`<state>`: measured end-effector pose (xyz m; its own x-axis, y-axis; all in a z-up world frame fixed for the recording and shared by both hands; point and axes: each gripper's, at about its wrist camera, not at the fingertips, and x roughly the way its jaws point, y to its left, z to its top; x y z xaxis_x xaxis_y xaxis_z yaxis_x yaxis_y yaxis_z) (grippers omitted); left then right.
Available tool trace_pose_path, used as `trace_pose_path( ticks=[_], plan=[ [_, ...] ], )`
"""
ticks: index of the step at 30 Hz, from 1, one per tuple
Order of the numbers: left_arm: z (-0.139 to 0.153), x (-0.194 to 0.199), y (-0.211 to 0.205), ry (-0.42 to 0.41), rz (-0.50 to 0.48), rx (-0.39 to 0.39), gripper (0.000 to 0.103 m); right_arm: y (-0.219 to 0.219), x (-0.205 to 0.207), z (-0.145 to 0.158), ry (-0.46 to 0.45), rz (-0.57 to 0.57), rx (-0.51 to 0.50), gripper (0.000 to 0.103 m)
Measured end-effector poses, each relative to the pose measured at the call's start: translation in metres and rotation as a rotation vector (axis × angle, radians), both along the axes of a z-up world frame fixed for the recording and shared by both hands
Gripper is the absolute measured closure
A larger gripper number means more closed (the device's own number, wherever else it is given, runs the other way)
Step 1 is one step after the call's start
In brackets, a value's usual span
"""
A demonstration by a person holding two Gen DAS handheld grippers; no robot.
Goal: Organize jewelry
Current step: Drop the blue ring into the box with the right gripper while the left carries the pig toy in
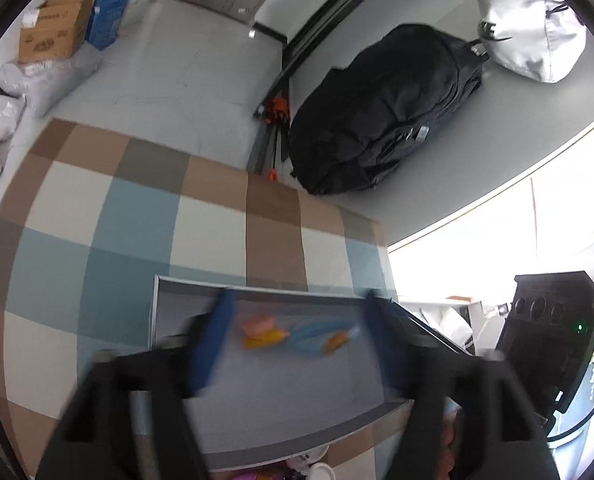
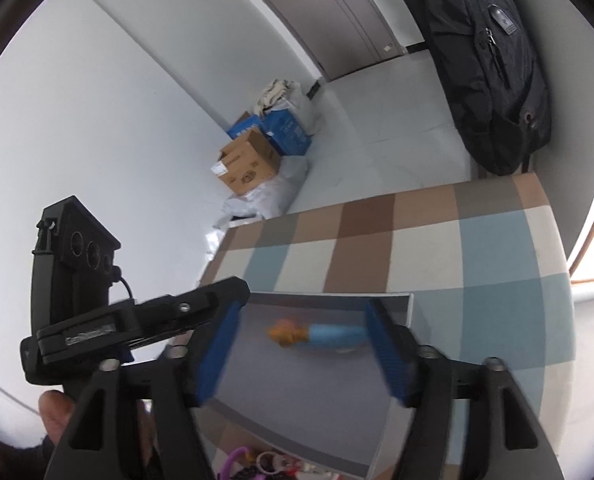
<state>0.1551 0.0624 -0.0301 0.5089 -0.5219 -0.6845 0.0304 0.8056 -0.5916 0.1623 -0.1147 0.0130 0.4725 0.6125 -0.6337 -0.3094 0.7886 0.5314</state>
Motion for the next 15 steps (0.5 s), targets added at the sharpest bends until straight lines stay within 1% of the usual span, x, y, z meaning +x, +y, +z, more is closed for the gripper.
trace_pose_path(
  ticks=[2, 4, 6, 8, 10, 11, 12, 15],
  plan=[
    [0.005, -0.004, 0.001, -0.028, 0.004, 0.001, 0.031, -0.005, -0.004, 0.008, -0.041, -0.01, 0.0, 0.017],
    [0.007, -0.005, 0.002, -0.024, 0.007, 0.011, 0.031, -0.008, -0.007, 0.013, -0.059, -0.023, -0.007, 0.017],
    [0.008, -0.008, 0.004, -0.028, 0.016, 0.025, 0.031, -0.012, -0.01, 0.015, -0.064, -0.04, -0.005, 0.013],
    [0.01, -0.01, 0.004, -0.032, 0.033, 0.061, 0.031, -0.015, -0.013, 0.016, -0.064, -0.049, -0.018, 0.011],
    [0.011, -0.011, 0.001, -0.036, 0.05, 0.097, 0.031, -0.017, -0.018, 0.017, -0.074, -0.062, -0.033, 0.006],
    [0.012, -0.013, 0.001, -0.043, 0.059, 0.116, 0.031, -0.017, -0.021, 0.019, -0.084, -0.071, -0.044, 0.002],
    [0.014, -0.015, 0.001, -0.05, 0.065, 0.132, 0.031, -0.016, -0.022, 0.019, -0.091, -0.076, -0.052, 0.0],
    [0.02, -0.023, -0.002, -0.091, 0.091, 0.203, 0.031, -0.014, -0.028, 0.022, -0.112, -0.074, -0.078, 0.0]
  ],
)
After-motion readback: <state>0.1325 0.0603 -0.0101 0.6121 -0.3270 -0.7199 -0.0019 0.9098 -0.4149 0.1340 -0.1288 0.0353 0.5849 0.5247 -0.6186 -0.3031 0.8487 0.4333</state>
